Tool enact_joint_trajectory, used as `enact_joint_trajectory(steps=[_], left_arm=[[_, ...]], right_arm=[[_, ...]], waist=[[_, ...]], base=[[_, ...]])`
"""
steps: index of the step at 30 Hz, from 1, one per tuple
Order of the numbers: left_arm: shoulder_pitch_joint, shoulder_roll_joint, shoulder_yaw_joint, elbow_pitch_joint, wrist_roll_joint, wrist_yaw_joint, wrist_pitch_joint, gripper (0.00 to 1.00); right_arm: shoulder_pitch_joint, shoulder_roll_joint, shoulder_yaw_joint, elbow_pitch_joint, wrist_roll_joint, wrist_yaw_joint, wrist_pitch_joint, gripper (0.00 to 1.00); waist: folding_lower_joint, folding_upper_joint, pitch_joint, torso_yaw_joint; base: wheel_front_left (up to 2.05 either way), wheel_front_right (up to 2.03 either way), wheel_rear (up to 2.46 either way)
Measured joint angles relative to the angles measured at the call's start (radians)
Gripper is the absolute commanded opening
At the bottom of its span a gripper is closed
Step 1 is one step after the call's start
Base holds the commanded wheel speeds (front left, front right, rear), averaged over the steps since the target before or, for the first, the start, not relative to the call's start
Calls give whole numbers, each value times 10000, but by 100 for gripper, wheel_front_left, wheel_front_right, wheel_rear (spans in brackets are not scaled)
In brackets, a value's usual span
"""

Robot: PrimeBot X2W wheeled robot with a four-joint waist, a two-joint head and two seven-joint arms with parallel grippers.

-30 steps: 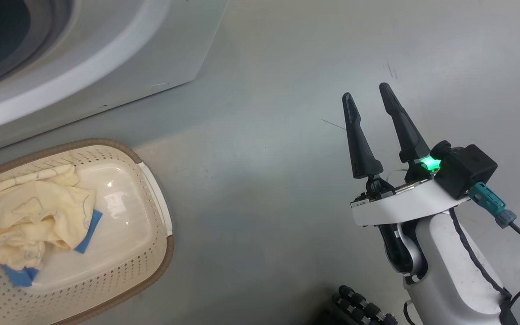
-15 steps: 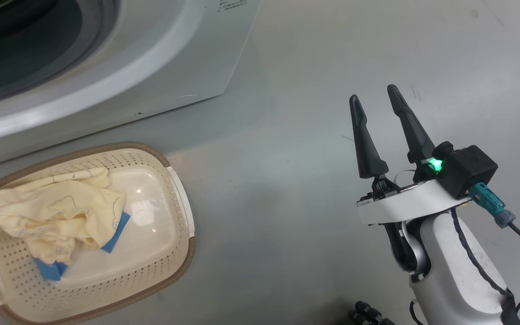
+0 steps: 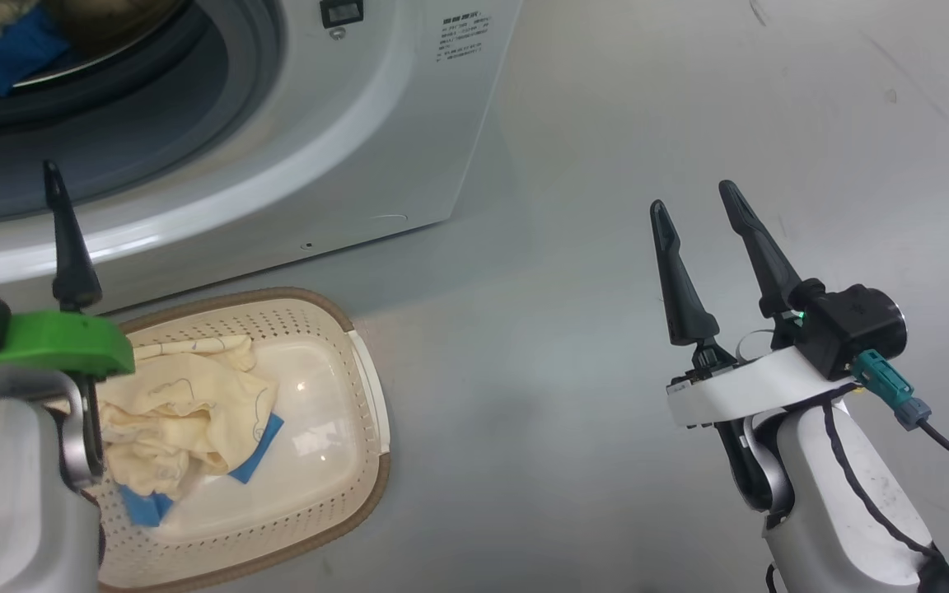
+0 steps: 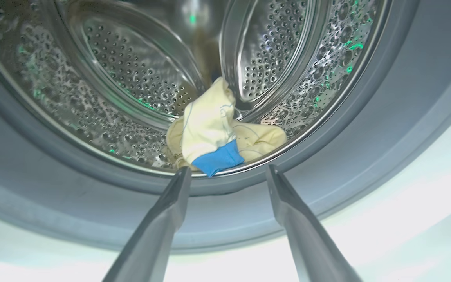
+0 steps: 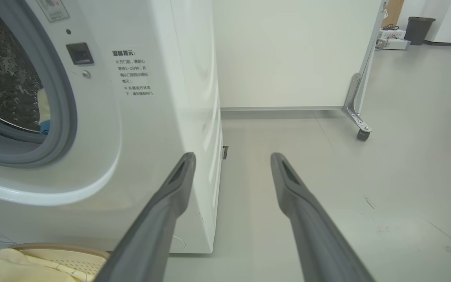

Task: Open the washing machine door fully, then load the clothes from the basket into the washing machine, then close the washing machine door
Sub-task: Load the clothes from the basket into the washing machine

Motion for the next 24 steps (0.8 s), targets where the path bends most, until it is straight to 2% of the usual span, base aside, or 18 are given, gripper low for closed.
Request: enact_joint_trajectory(steps=[5,16,24], left_arm=[[1087,-370,-17,-322,-98,2,-153,100],[2995,-769,-717,-976,272,2,-163,100],[3894,-788,-1122,-1363,451,-10,-165,100]], right_arm=[[290,-205,-236,180,-228,2,2,100],[1142,-566,-629,454,-550,-10,2,100],[1949,-679,-750,596,-568,-25,2,100]], waist=[[0,0,-511,213],[0,0,-1912,726],[0,0,-2993,1174]], base=[[0,0,0],[0,0,0],[0,0,0]])
